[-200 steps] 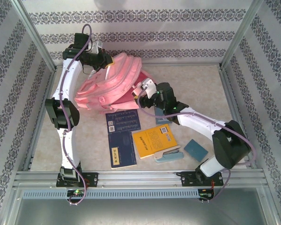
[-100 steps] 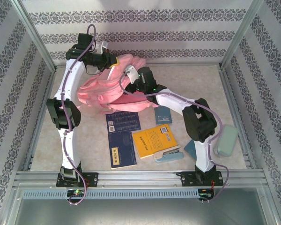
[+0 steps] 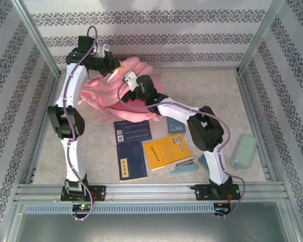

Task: Pack the student bag
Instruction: Place the loose stationery in the student bag.

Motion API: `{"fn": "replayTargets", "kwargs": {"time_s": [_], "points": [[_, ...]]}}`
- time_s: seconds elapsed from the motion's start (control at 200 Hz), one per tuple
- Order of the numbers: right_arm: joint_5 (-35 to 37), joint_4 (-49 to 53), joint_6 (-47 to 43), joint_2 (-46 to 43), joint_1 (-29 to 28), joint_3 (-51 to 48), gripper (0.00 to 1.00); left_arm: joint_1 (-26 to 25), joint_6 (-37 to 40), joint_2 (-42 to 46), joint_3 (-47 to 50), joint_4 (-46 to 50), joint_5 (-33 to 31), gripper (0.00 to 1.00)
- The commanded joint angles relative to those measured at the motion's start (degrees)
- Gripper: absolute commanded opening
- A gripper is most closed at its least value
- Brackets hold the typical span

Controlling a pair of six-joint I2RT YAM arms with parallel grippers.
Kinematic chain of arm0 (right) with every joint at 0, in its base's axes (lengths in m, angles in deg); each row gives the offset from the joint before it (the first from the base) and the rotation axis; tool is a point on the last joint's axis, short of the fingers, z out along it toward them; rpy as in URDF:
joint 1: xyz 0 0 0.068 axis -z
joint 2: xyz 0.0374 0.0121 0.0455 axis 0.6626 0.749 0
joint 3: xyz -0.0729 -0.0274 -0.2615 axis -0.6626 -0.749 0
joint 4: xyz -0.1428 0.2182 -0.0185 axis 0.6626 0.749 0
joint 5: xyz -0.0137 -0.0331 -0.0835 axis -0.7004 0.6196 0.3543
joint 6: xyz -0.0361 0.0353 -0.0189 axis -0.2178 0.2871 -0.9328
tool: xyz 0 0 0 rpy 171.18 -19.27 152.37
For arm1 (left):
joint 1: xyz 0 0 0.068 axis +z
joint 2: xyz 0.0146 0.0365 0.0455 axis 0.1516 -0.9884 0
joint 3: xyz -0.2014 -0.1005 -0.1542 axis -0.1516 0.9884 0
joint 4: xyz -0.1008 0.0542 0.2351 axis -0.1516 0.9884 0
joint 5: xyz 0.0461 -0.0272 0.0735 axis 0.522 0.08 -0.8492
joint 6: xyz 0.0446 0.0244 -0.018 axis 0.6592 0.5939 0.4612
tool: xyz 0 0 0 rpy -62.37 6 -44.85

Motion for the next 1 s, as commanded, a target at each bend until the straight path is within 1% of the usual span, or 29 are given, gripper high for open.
{"fn": "replayTargets", "kwargs": {"time_s": [0.0,0.045,0.08,0.13,0.15,0.2,0.24,0.27,0.315,0.345,0.365,0.39,0.44,0.51,0.585,0.675,0.749,0.844,0.914,0.994], "points": [[12.25,2.21,-1.01,-8.95,-2.39,-3.61,0.98,1.41,-2.74,5.72,-1.53,-5.39,4.73,0.00],[12.74,7.05,-0.68,-12.12,-2.42,-4.43,0.98,1.65,-2.64,5.64,-1.61,-5.00,3.79,0.00],[11.77,9.85,-0.76,-14.47,-2.38,-5.67,0.98,1.70,-2.55,5.43,-1.81,-4.68,3.14,0.00],[9.09,9.73,0.10,-18.11,-1.97,-8.90,0.98,1.66,-2.76,4.99,-2.06,-4.55,2.47,0.00],[8.48,8.91,1.88,-19.39,-1.55,-10.40,0.98,1.66,-3.08,4.81,-2.02,-4.59,2.45,0.00],[9.75,7.48,9.87,-22.14,-0.03,-13.30,0.98,1.59,-3.61,4.42,-1.97,-4.79,2.30,0.00],[9.19,9.11,16.78,-24.03,1.93,-14.37,0.98,1.44,-3.78,4.43,-1.62,-4.73,2.11,0.00],[6.10,11.11,22.35,-25.27,4.03,-14.91,0.98,1.34,-3.78,4.47,-1.22,-4.77,1.92,0.00],[-1.27,16.00,30.86,-26.31,8.44,-14.40,0.98,1.05,-3.57,4.87,-0.36,-4.71,1.43,0.00],[-5.10,20.19,36.32,-26.44,11.07,-13.28,0.95,0.81,-3.38,5.20,0.42,-4.69,0.96,0.00],[-7.59,22.86,38.38,-26.59,12.39,-12.70,0.93,0.64,-3.22,5.48,0.88,-4.65,0.57,0.00],[-9.03,25.43,40.66,-27.16,13.49,-12.65,0.92,0.46,-3.04,5.91,1.68,-4.64,0.02,0.00],[-8.74,30.60,40.67,-28.89,13.61,-13.09,0.93,-0.12,-2.86,7.05,4.10,-5.42,-1.18,0.00],[-4.59,41.58,38.02,-30.80,11.73,-11.58,0.98,-0.75,-4.40,9.75,10.77,-10.06,-2.33,0.00],[-0.09,48.11,36.47,-33.65,9.31,-12.62,0.98,-0.89,-7.08,12.27,18.20,-16.40,-2.62,0.00],[-3.38,56.65,34.02,-35.71,8.30,-13.53,0.98,-0.89,-8.08,12.99,22.27,-18.39,-3.42,0.00],[-4.30,62.38,33.20,-37.91,7.48,-15.18,0.98,-0.98,-8.80,13.49,24.60,-19.68,-4.11,0.00],[-1.69,70.16,38.47,-41.86,7.42,-18.00,0.96,-1.22,-9.24,14.42,26.95,-20.96,-5.50,0.00],[1.72,75.93,47.37,-45.67,7.70,-21.73,0.92,-1.24,-9.15,14.92,27.85,-21.04,-6.30,0.00],[-3.70,78.61,56.13,-50.18,9.08,-28.78,0.88,-1.24,-8.58,15.50,28.46,-20.53,-7.94,0.00]]}}
